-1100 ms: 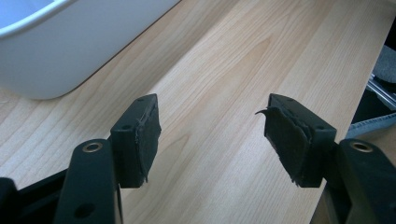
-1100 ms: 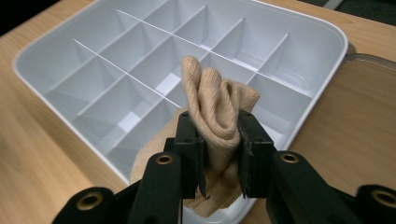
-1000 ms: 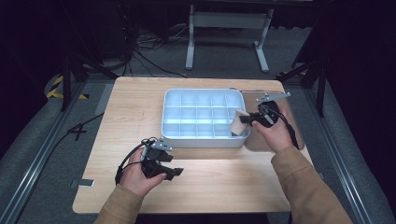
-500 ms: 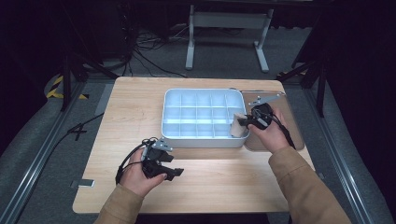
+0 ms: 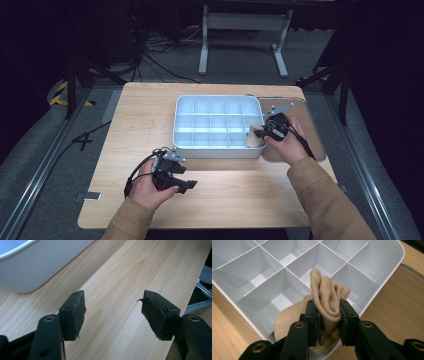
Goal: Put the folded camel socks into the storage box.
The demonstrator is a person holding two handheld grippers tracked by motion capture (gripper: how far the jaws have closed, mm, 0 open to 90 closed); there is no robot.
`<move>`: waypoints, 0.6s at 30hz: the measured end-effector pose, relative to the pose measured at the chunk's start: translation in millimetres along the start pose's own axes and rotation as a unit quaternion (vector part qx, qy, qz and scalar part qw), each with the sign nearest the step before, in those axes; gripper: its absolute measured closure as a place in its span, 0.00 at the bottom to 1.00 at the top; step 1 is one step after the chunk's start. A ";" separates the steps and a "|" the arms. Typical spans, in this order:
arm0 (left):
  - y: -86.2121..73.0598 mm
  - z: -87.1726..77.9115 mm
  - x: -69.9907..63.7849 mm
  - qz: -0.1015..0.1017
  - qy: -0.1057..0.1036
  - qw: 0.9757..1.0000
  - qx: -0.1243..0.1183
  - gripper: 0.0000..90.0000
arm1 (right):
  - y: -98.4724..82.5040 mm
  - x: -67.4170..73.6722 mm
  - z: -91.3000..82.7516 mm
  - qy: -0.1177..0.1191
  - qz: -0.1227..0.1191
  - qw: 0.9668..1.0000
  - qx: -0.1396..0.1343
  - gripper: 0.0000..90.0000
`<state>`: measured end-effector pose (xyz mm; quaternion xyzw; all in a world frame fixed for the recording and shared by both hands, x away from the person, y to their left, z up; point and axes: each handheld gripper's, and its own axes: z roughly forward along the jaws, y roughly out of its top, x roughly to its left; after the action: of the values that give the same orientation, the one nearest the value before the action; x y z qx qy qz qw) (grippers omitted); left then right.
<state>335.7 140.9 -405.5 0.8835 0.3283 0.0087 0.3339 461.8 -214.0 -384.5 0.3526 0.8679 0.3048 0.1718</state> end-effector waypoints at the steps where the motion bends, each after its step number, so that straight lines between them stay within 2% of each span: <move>1: 0.1 -0.1 0.2 0.001 0.000 1.000 0.001 0.40 | 0.9 0.2 -1.8 -0.004 -0.005 1.000 -0.003 0.81; 4: 0.5 0.6 -0.1 0.000 -0.001 1.000 0.003 0.40 | 4.8 0.3 -7.1 -0.020 -0.021 1.000 -0.009 0.81; 11: 0.7 0.3 -0.2 0.002 0.000 1.000 0.002 0.40 | 7.5 4.1 -5.6 -0.039 -0.061 0.997 0.009 0.81; 15: 0.8 0.2 -0.3 0.003 0.000 1.000 0.001 0.40 | 4.2 9.0 3.7 -0.028 -0.058 0.998 0.023 0.81; 18: 0.7 0.0 -0.4 0.001 0.000 1.000 0.002 0.40 | 0.5 12.4 12.4 -0.010 -0.045 0.998 0.032 0.81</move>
<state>335.8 140.2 -405.0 0.8846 0.3272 0.0087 0.3323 459.8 -199.7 -394.6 0.3214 0.8905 0.2650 0.1832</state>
